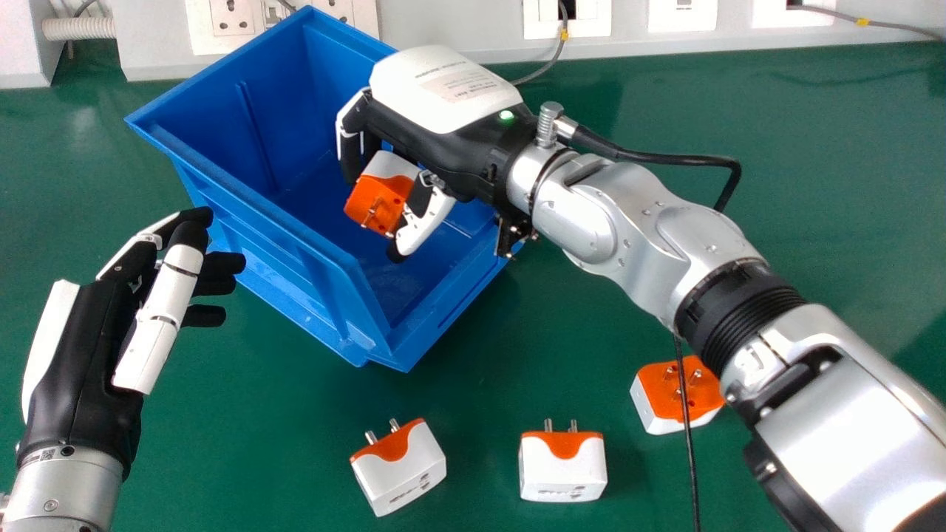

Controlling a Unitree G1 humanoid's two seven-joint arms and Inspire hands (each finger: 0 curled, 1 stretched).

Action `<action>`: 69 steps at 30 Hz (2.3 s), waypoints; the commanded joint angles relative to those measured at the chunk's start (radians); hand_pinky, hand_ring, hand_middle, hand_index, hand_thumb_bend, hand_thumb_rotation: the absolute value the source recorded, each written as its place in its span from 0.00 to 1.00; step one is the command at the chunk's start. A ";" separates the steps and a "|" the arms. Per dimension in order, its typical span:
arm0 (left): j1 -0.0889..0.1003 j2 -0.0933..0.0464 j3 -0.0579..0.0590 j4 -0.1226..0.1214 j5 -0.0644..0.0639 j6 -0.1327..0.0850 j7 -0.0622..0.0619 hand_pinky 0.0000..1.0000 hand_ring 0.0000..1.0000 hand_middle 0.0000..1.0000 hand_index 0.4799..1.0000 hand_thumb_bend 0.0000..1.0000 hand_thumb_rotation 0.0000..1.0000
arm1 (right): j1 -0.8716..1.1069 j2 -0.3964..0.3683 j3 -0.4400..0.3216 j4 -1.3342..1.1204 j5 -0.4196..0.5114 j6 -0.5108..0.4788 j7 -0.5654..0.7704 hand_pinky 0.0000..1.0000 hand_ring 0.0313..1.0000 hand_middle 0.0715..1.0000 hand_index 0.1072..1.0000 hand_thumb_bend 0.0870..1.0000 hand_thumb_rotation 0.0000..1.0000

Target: Pick all objects and put in blue box

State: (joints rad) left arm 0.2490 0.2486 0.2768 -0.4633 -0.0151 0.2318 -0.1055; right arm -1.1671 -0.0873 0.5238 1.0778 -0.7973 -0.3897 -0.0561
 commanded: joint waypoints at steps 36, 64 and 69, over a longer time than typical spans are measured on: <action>0.124 -0.118 -0.011 -0.107 -0.001 -0.074 0.041 0.63 0.70 0.69 0.64 0.46 0.89 | -0.132 0.177 0.126 0.223 -0.052 0.148 -0.271 0.36 0.41 0.48 0.39 0.45 0.00; 0.201 -0.162 -0.014 -0.166 -0.023 -0.111 0.036 0.63 0.69 0.68 0.63 0.41 0.89 | -0.125 0.152 0.163 0.221 -0.064 0.207 -0.225 0.44 0.82 0.86 0.77 0.38 0.00; 0.202 -0.156 -0.014 -0.163 -0.026 -0.111 0.033 0.63 0.69 0.68 0.63 0.41 0.89 | -0.124 0.154 0.161 0.223 -0.061 0.213 -0.220 0.44 0.88 0.93 0.84 0.37 0.00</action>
State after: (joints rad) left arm 0.4461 0.0872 0.2601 -0.6034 -0.0386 0.1429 -0.0694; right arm -1.2644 0.0697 0.6850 1.3217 -0.8619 -0.1813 -0.2591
